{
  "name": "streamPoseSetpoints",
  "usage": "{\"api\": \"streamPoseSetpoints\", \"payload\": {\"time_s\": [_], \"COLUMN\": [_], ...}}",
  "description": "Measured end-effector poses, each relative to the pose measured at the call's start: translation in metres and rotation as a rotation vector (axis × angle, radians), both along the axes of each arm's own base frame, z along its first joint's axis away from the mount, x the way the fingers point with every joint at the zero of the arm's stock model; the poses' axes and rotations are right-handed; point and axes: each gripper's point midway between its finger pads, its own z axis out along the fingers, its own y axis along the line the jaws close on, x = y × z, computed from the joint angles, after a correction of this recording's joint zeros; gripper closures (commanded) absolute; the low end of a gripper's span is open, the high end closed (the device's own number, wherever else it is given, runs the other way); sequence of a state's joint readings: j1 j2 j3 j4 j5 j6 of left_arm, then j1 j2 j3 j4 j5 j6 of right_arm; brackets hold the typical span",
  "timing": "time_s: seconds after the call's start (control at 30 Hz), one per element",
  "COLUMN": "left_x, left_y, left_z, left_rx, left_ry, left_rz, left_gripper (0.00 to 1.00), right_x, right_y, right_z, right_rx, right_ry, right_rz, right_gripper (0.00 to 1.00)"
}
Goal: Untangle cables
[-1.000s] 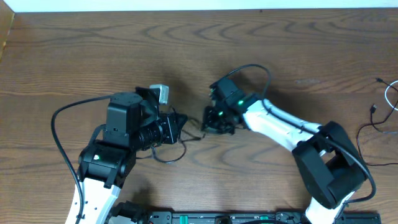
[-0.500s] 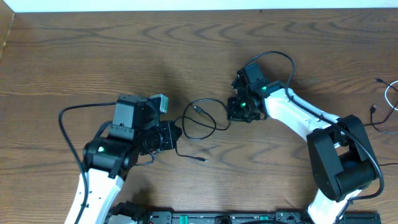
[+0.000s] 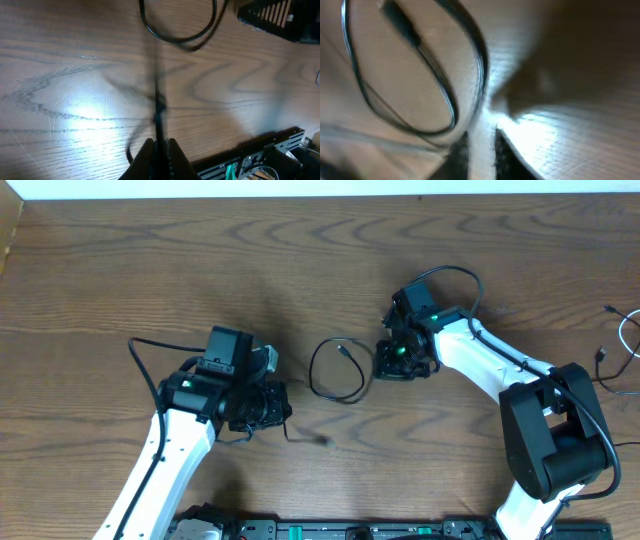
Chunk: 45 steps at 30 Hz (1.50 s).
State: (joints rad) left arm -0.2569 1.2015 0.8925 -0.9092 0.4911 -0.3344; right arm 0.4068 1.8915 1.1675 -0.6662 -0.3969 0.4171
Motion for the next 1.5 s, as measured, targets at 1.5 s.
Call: {"api": "streamPoseSetpoints", "payload": {"time_s": [1.5], "left_x": [-0.006], "left_y": [-0.092], "left_z": [0.117], "left_rx": [-0.783], "left_ry": [-0.306], "left_rz": [-0.475], "left_gripper": [0.92], "right_x": [-0.046], "right_y": [0.046], "right_z": [-0.002], "right_rx": [0.514], "right_ry": [0.419], "right_rz": [-0.354], "right_gripper": [0.67]}}
